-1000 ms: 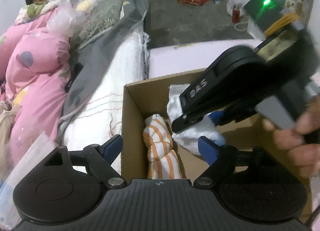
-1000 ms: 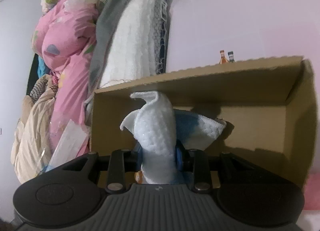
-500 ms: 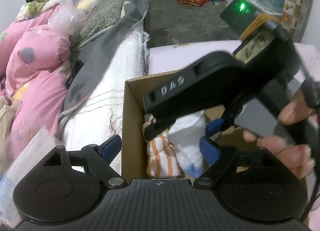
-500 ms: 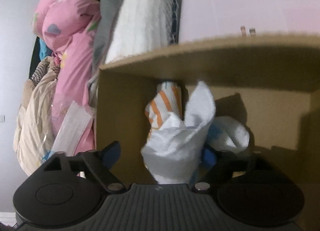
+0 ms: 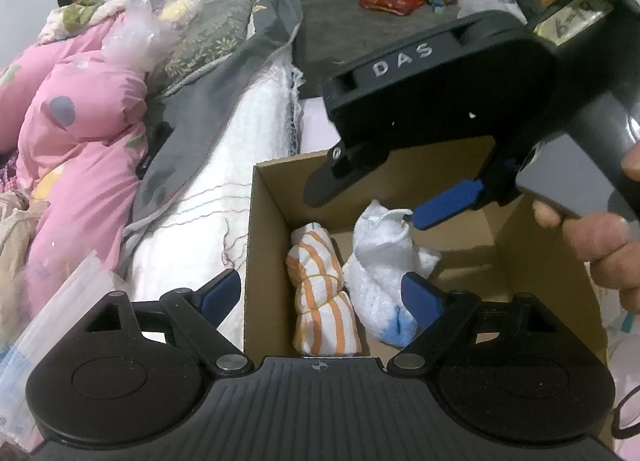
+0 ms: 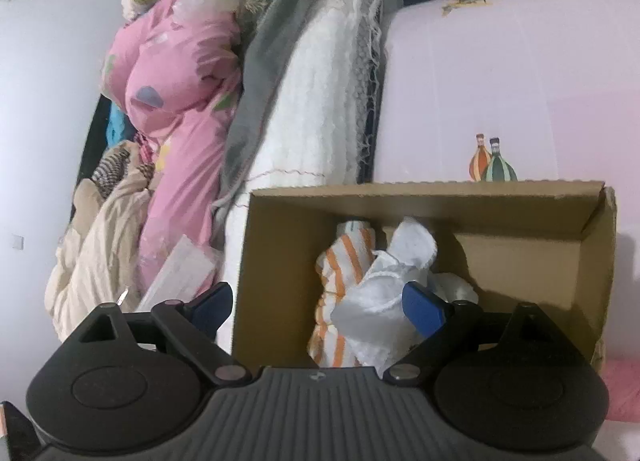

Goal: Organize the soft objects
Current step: 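Move both tools back from the box to the remaining table items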

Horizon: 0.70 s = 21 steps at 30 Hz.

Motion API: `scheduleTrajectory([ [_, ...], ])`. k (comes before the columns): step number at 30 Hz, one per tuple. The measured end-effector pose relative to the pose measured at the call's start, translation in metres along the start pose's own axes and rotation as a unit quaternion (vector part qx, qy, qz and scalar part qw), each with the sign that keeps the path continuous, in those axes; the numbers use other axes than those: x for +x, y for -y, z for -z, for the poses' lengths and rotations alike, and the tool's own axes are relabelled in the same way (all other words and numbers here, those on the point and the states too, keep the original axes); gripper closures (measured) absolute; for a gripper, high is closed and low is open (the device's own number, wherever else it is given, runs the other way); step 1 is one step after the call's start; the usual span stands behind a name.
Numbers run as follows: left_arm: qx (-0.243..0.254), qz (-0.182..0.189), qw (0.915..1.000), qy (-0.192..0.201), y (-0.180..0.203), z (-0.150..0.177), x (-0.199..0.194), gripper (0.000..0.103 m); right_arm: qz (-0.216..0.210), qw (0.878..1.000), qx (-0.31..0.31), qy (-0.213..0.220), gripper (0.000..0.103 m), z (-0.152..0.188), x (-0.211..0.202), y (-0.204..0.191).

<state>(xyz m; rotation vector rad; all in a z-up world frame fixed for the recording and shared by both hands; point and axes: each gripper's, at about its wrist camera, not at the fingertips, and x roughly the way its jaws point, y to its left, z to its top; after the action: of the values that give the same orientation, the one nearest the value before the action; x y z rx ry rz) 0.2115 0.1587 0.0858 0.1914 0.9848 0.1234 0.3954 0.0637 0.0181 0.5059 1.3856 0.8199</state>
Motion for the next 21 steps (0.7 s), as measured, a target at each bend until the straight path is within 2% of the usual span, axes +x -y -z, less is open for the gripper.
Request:
scheduleTrajectory([
  [7,-0.003,-0.003,1.0,0.003,0.0,0.001,-0.003,0.014,-0.019,1.0,0.009,0.02,0.017,0.001,-0.013,-0.002],
  [11,-0.015,0.008,0.9996,0.023,0.0,0.001,-0.015,0.013,-0.041,0.999,-0.014,0.033,0.017,0.014,-0.039,-0.012],
  [15,-0.031,0.028,0.9978,0.051,0.003,0.003,-0.041,0.011,-0.063,0.995,-0.052,0.065,0.017,0.041,-0.088,-0.025],
  [21,-0.031,0.066,0.992,0.103,0.023,0.019,-0.105,0.006,-0.083,0.981,-0.108,0.136,0.017,0.107,-0.193,-0.029],
])
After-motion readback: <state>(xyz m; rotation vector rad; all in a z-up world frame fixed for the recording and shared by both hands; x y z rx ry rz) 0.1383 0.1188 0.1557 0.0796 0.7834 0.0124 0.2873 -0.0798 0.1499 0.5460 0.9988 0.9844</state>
